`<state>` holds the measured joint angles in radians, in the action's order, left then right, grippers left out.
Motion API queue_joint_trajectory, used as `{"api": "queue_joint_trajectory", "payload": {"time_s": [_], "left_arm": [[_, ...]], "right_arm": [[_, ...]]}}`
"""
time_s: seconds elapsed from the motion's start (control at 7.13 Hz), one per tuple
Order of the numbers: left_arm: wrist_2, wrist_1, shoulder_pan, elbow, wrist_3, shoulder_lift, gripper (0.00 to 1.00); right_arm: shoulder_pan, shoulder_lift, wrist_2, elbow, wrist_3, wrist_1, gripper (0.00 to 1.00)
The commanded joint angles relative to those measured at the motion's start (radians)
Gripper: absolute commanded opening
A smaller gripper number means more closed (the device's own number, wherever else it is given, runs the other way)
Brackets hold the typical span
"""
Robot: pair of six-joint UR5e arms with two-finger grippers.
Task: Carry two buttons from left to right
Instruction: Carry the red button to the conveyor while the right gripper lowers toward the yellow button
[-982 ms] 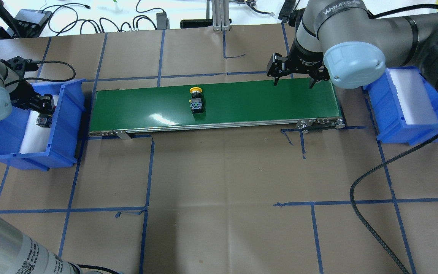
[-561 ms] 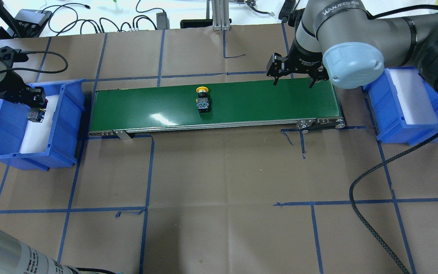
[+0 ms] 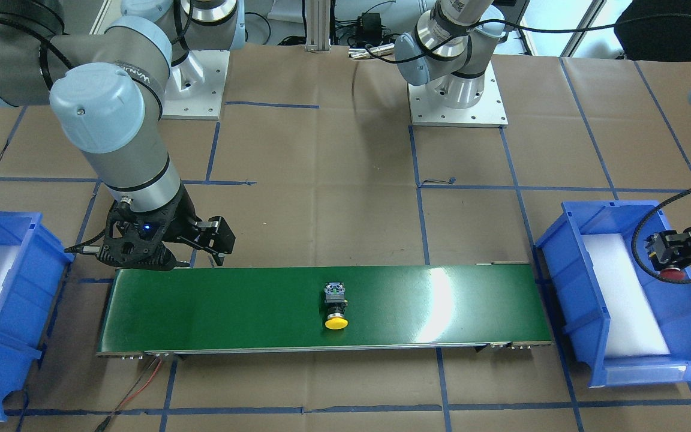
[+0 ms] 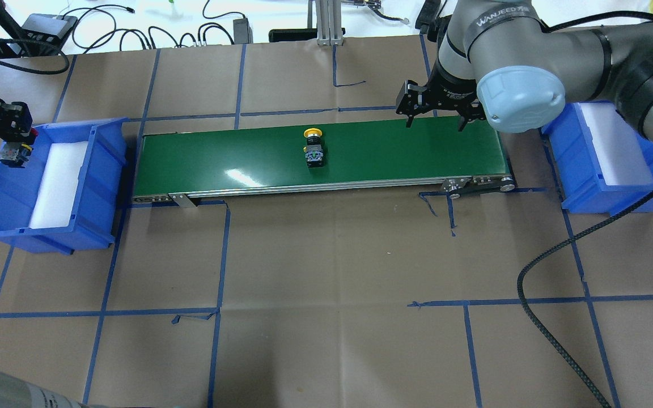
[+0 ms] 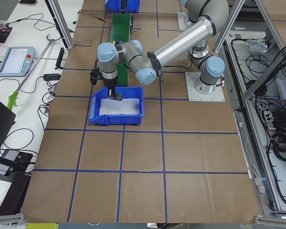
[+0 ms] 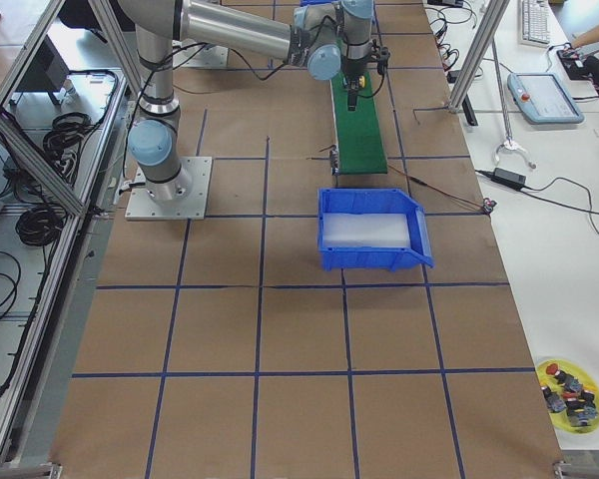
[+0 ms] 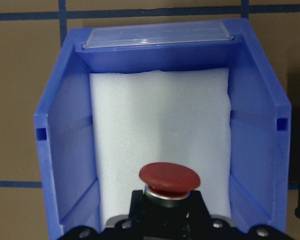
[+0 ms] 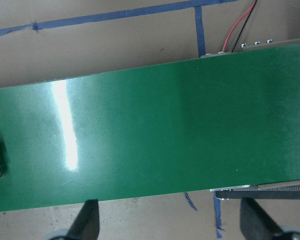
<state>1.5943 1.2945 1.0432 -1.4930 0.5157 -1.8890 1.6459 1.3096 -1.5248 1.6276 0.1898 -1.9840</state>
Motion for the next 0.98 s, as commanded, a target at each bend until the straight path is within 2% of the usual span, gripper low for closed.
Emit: {"api": "queue_joint_trajectory", "payload": {"time_s": [0.0, 0.56, 0.84], "left_arm": [[-0.011, 0.031, 0.047, 0.013, -0.099, 0.008, 0.00], [-0.004, 0.014, 0.346, -0.006, -0.463, -0.015, 0.00], [-0.011, 0.008, 0.376, -0.022, -0.477, -0.056, 0.00]], "right_arm": [[0.000, -0.022, 0.000, 0.000, 0.000, -0.003, 1.00], [0.002, -0.046, 0.000, 0.000, -0.001, -0.059, 1.00], [0.002, -0.049, 0.002, 0.000, -0.001, -0.065, 1.00]]}}
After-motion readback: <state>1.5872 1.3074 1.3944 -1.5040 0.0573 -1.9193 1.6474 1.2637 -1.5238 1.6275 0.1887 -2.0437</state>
